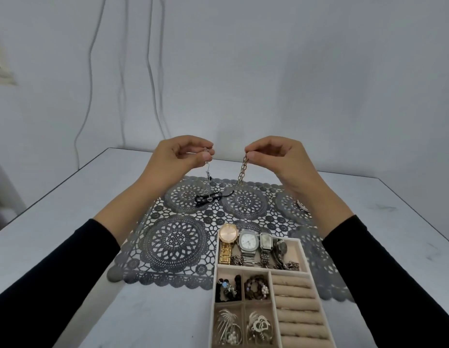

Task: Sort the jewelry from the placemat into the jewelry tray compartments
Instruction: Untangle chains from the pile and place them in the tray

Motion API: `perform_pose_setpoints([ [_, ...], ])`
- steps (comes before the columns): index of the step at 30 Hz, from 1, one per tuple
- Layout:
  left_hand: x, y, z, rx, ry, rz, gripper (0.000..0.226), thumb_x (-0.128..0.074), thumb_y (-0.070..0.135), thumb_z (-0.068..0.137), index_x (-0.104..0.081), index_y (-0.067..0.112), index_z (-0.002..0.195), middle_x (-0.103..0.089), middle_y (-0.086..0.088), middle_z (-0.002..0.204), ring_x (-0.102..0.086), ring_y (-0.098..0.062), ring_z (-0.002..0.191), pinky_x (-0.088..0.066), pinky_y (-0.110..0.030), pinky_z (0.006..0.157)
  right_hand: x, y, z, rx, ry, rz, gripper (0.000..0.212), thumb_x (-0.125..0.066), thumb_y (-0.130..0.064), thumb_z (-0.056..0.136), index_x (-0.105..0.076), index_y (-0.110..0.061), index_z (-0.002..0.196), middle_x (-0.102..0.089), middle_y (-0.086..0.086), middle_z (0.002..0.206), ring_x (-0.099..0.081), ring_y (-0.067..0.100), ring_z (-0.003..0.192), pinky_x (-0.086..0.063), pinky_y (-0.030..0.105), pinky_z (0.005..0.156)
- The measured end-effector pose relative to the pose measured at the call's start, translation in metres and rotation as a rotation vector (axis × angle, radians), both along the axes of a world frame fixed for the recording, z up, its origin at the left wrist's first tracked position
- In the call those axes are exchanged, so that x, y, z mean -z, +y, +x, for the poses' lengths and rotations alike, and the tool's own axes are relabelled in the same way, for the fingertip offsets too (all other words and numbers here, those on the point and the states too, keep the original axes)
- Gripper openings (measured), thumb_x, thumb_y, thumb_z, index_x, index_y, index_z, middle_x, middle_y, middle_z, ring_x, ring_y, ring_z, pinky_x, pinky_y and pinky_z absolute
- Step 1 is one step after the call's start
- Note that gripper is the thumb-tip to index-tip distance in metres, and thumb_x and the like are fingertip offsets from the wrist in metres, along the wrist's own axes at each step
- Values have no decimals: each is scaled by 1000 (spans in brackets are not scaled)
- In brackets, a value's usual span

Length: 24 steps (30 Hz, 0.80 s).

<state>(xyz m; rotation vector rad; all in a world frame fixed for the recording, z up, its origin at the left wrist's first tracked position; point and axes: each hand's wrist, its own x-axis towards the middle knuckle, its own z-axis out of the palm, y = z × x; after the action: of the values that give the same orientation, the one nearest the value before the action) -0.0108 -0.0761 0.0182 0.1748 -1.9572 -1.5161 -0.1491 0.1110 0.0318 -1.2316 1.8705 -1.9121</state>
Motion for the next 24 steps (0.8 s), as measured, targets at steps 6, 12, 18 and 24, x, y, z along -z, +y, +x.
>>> perform_pose_setpoints([
  [6,-18,21,24,43,35,-29,19,-71,1,86,-73,14,98,-77,-2,91,-73,-17,95,-57,-24,85,-15,20,25,-31,38,-22,13,-74,1,78,-74,-5,90,-72,10,87,-67,18,83,-54,29,85],
  [12,-31,47,54,76,63,-52,20,-70,0,85,-71,10,102,-76,-4,96,-74,-16,91,-56,-21,81,-26,41,54,-70,66,-30,14,-73,1,79,-72,-2,92,-72,13,88,-67,22,86,-54,35,91],
  [18,-34,70,81,125,72,-68,20,-71,1,85,-71,11,103,-77,-4,95,-73,-17,96,-57,-23,84,-31,63,81,-112,95,-30,14,-71,3,80,-70,1,94,-71,14,89,-66,24,86,-54,37,92],
  [24,-36,91,101,164,92,-80,21,-71,2,85,-71,12,103,-77,-6,97,-74,-19,95,-57,-25,85,-29,84,102,-130,127,17,15,-73,2,79,-70,0,93,-70,14,89,-66,21,85,-54,30,87],
])
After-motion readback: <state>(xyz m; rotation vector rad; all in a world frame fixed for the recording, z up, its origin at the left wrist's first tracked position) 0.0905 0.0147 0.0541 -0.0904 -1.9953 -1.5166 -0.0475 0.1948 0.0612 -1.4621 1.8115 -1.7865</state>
